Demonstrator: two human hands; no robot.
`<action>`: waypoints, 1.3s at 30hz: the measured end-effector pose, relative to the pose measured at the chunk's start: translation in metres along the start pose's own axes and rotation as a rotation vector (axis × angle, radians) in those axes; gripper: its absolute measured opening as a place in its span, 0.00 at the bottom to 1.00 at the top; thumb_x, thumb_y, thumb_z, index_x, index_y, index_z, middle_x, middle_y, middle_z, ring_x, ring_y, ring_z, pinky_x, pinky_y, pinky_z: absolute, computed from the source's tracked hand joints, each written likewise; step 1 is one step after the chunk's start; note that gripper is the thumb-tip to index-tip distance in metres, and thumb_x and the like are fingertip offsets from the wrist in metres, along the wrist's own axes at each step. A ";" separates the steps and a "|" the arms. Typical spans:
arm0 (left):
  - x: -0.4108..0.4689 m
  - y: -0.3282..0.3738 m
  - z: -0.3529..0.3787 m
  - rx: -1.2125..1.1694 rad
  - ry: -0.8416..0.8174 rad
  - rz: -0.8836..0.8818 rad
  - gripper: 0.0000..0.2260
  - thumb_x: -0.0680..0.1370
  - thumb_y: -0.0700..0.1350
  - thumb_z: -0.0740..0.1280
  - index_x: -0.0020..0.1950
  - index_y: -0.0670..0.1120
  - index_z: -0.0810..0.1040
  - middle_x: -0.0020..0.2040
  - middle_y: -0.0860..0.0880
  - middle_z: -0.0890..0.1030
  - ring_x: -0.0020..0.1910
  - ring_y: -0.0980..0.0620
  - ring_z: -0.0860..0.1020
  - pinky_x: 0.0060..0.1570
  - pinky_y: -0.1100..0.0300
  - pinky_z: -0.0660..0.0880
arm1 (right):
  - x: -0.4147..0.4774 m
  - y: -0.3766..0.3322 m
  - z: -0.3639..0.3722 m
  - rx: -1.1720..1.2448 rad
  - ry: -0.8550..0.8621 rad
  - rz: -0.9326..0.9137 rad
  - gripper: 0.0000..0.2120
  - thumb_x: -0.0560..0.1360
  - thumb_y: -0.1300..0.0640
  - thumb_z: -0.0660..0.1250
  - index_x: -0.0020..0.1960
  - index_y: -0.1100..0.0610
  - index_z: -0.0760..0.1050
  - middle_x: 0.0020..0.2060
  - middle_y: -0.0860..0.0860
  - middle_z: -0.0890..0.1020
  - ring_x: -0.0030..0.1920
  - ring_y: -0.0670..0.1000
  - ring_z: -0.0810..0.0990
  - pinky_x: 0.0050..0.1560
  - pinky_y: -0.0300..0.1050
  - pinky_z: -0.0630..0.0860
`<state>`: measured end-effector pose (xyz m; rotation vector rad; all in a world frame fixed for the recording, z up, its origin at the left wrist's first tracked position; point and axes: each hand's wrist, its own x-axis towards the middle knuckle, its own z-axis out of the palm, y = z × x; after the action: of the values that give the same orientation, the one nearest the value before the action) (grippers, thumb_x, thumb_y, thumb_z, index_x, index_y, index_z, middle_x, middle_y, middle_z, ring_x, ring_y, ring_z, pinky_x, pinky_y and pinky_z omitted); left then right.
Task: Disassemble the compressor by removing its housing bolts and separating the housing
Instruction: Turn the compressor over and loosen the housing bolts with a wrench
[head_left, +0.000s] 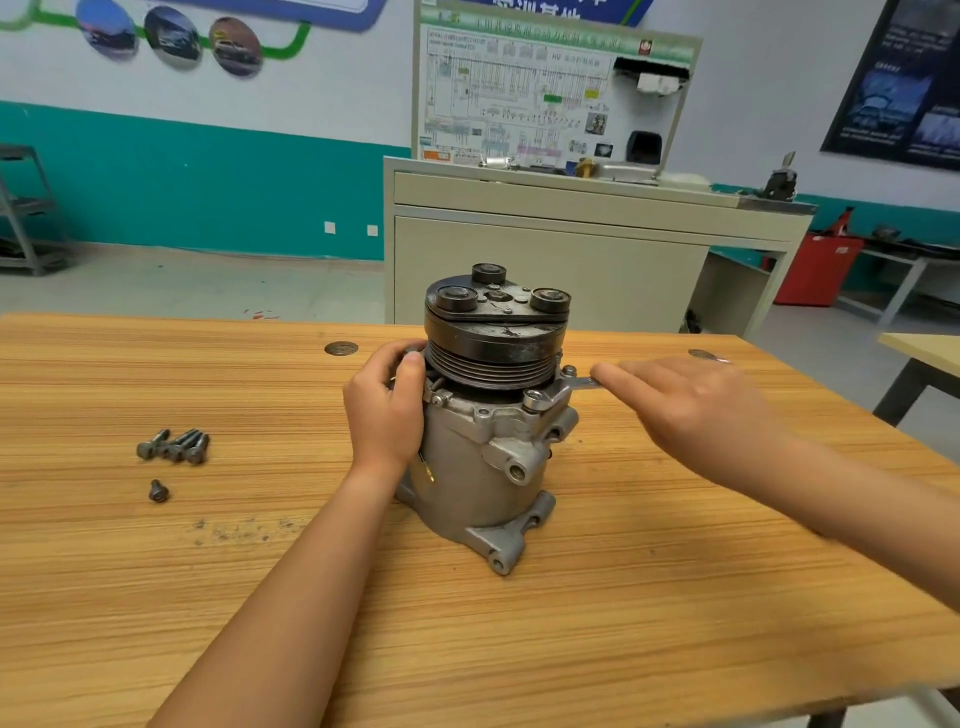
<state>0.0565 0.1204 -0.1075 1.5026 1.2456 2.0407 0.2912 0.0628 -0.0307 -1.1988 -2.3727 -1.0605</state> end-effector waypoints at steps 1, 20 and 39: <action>0.001 0.000 0.000 0.000 0.000 0.003 0.13 0.73 0.46 0.57 0.49 0.46 0.79 0.42 0.60 0.78 0.42 0.71 0.75 0.42 0.76 0.68 | 0.006 -0.004 0.012 0.028 0.080 0.005 0.17 0.60 0.76 0.73 0.47 0.65 0.81 0.37 0.59 0.83 0.33 0.57 0.82 0.31 0.48 0.78; -0.003 0.002 -0.001 0.015 0.028 -0.054 0.14 0.73 0.48 0.57 0.49 0.48 0.80 0.42 0.57 0.79 0.42 0.68 0.75 0.44 0.73 0.70 | -0.016 -0.058 -0.069 0.002 -0.413 0.325 0.31 0.78 0.62 0.52 0.74 0.48 0.41 0.36 0.49 0.62 0.33 0.52 0.62 0.24 0.41 0.53; -0.003 0.001 -0.001 0.044 0.037 -0.048 0.17 0.73 0.48 0.57 0.51 0.44 0.81 0.45 0.53 0.80 0.46 0.58 0.76 0.45 0.71 0.70 | 0.014 -0.099 -0.075 -0.017 -0.636 0.101 0.34 0.61 0.75 0.37 0.69 0.77 0.42 0.57 0.67 0.69 0.45 0.56 0.77 0.19 0.38 0.59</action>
<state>0.0567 0.1172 -0.1081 1.4456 1.3357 2.0313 0.1993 -0.0206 -0.0197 -1.8598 -2.7009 -0.7389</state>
